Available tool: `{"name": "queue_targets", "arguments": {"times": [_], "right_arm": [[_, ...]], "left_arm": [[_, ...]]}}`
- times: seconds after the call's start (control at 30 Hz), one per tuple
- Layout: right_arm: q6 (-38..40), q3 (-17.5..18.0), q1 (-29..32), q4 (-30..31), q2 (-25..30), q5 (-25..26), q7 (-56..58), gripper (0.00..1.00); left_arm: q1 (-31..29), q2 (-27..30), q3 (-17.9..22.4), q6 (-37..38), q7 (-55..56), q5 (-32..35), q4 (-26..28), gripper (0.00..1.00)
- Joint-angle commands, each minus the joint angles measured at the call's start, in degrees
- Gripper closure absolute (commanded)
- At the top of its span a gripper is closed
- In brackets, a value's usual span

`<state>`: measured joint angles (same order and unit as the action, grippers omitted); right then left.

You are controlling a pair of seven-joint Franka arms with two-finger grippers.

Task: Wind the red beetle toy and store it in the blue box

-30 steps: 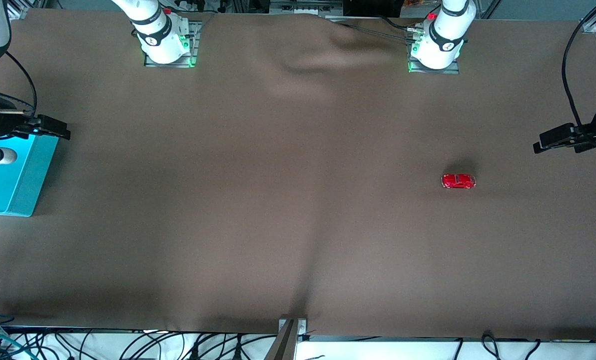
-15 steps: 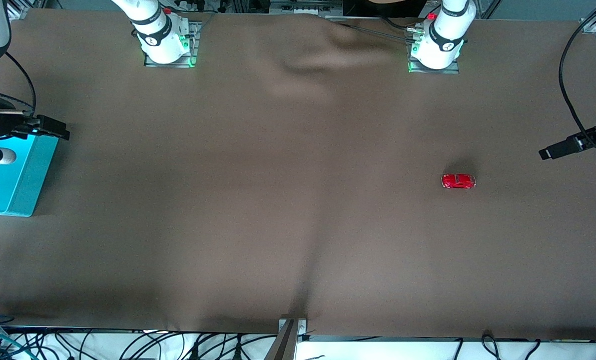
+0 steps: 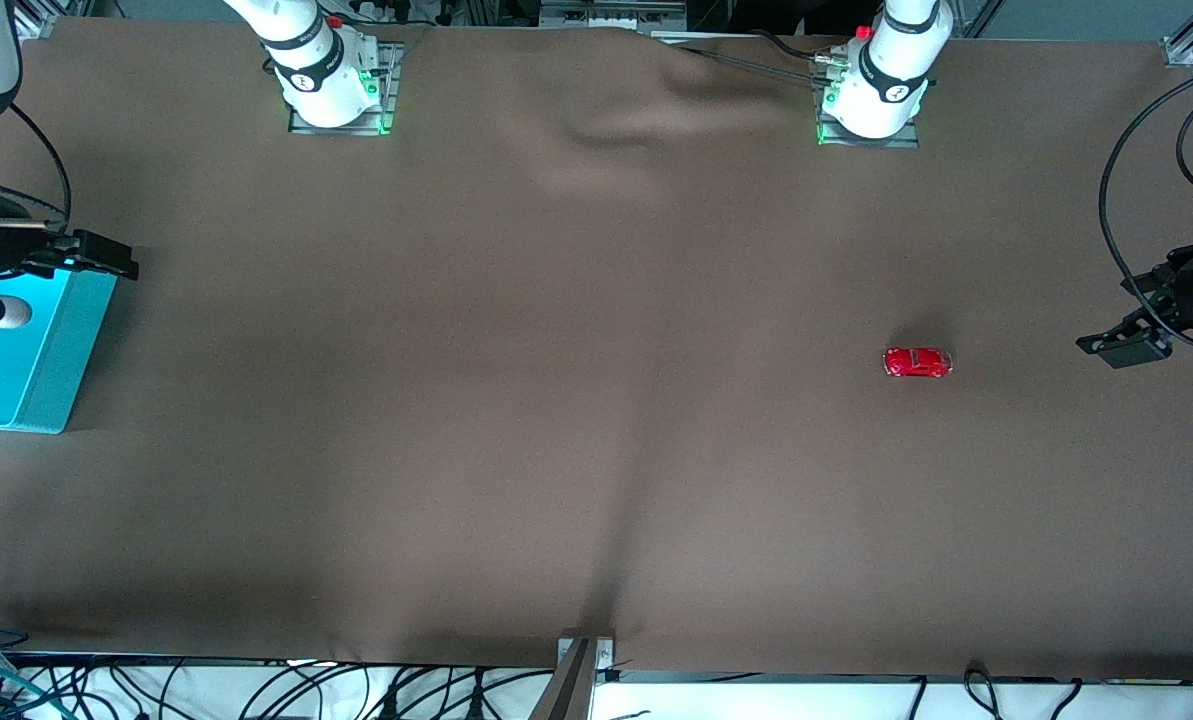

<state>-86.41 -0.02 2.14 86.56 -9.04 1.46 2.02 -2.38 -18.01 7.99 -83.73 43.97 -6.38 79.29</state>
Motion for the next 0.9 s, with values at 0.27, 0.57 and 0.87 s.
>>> {"name": "queue_targets", "arguments": {"times": [0.27, 0.57, 0.87], "right_arm": [[0.89, 0.02, -0.29, -1.13, -0.19, 1.17, -0.88, 0.00], [0.89, 0.02, -0.29, -1.13, -0.19, 1.17, -0.88, 0.00], [0.89, 0.02, -0.29, -1.13, -0.19, 1.08, -0.88, 0.00]], "left_arm": [[-1.40, -5.28, -0.25, -3.89, 19.57, -4.16, 1.30, 0.00], [-2.98, -7.22, -0.34, -8.10, 26.52, -7.68, 5.16, 0.00], [-2.19, -7.13, -0.52, -16.45, 31.97, -7.24, 13.16, 0.00]]}}
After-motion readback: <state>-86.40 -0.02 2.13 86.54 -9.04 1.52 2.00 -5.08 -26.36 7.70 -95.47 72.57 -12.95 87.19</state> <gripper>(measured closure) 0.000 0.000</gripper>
